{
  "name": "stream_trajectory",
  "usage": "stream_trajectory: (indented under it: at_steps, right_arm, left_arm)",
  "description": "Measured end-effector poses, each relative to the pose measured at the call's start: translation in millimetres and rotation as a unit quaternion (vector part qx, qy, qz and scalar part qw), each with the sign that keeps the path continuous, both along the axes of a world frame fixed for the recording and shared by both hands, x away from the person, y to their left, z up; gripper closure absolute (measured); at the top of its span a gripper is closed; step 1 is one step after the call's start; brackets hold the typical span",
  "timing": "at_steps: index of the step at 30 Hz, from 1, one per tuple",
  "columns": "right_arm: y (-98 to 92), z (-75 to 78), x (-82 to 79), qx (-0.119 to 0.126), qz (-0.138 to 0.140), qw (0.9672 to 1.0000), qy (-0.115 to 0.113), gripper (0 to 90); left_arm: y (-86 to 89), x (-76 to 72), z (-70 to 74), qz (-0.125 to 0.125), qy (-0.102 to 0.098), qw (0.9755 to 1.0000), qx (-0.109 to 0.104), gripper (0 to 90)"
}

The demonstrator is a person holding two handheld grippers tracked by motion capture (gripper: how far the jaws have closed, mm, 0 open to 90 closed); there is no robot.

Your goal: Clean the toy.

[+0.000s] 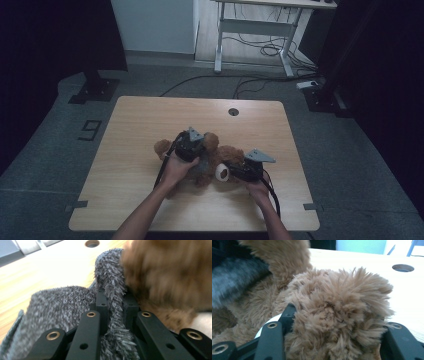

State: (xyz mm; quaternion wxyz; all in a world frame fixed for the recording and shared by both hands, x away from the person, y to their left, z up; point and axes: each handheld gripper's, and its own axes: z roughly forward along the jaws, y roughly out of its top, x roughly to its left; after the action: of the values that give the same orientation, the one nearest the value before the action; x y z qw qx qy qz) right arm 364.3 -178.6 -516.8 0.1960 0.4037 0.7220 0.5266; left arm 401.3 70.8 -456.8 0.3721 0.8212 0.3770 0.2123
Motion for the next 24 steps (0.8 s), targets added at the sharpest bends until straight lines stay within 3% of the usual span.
stream_trajectory:
  at_steps: [5, 10, 14, 18, 24]
  right_arm:
    - [-0.6, -0.3, 0.5, 0.003, 0.000, 1.0000, 0.002, 43.6]
    - [-1.0, -0.7, 0.8, 0.006, 0.000, 1.0000, 0.002, 43.6]
    - [-1.2, -0.7, 1.8, 0.007, 0.001, 1.0000, 0.003, 43.5]
    - [-1.9, -0.8, 2.3, 0.011, -0.001, 0.9999, 0.007, 43.4]
    - [-2.5, -1.2, 3.1, 0.014, -0.002, 0.9998, 0.010, 43.4]
  left_arm:
    - [35.1, 1.0, -0.1, 0.035, 0.004, 0.9994, -0.007, 78.8]
    - [71.4, 2.2, -11.7, 0.067, 0.023, 0.9974, -0.016, 78.7]
    - [91.8, 3.0, -14.8, 0.081, 0.040, 0.9950, -0.042, 78.7]
    - [95.7, -0.5, 4.9, 0.082, 0.009, 0.9955, -0.047, 78.8]
    - [81.4, -6.0, 50.8, 0.061, -0.036, 0.9940, -0.083, 78.8]
